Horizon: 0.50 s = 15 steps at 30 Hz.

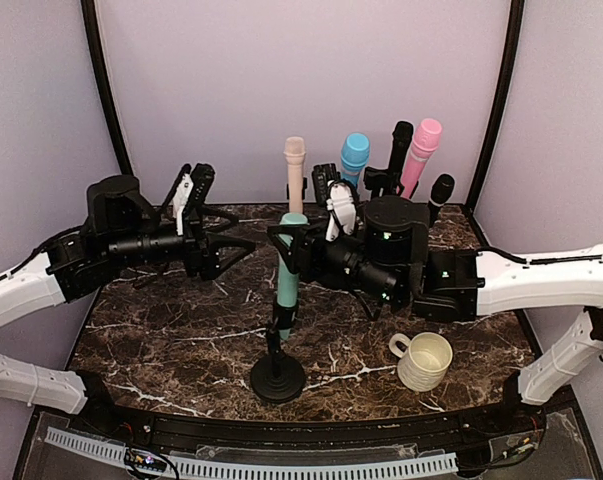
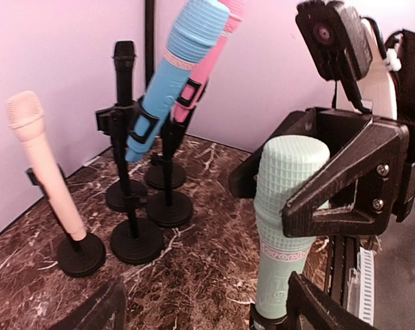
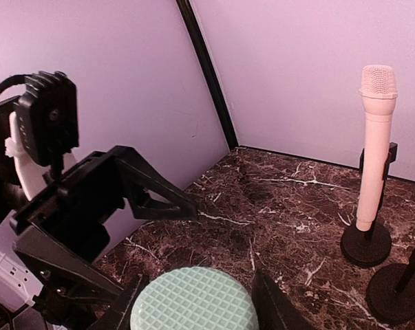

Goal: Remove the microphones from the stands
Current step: Pass from the left arm to the right, then hold the microphone stand at the center of the board.

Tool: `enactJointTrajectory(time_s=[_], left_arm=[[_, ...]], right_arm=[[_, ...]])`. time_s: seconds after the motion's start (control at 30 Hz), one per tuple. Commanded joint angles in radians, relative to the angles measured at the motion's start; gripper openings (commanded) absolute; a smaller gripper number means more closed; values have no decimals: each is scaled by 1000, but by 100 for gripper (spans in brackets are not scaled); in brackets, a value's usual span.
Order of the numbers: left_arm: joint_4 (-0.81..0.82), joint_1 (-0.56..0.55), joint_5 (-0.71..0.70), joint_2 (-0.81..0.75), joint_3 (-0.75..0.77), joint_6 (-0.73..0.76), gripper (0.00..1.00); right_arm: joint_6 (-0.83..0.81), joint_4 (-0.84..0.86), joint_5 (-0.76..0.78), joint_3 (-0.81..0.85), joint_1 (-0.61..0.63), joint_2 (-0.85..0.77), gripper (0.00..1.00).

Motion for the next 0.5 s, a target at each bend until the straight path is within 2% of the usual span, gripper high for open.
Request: enactJointTrajectory(time_s=[0.0, 0.13, 0.27, 0.33, 0.47], left_arm=[[-110, -98, -274, -94, -89, -128, 82], [-118, -230, -378, -108, -137, -222, 82], [-92, -372, -448, -32, -131, -223, 81], [-98, -416, -475, 27, -113, -182, 80], [-108, -436, -501, 111, -84, -166, 80]], right_arm=[[-48, -73, 165, 10, 8, -16, 18], [-36, -98, 239, 16, 14, -11, 15], [-36, -115, 280, 26, 23, -7, 14], [-38, -122, 294, 31, 29, -4, 14], [-39, -132, 312, 38, 37, -1, 13]])
